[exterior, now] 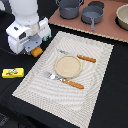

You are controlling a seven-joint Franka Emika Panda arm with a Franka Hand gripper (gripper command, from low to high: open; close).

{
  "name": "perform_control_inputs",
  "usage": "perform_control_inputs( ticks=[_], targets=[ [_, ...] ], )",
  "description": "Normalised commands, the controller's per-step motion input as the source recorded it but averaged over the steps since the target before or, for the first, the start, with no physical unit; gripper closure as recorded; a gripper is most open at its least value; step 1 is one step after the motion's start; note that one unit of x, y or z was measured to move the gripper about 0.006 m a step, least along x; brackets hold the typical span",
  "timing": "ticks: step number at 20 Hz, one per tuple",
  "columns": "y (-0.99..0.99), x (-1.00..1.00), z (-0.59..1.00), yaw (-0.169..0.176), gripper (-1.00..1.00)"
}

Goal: Place the bread, butter, and milk from the table onto the serving area.

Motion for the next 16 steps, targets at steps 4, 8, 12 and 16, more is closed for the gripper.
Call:
perform_control_inputs(
  ticks=[4, 8, 12, 16],
  targets=[
    [-0.18, 0.15, 0.59, -0.043, 1.00],
    [-0.05, 0.73, 1.00, -0.084, 1.00],
    [0.00, 0.85, 1.00, -0.069, 1.00],
    [0.00, 0.96, 1.00, -0.035, 1.00]
  ],
)
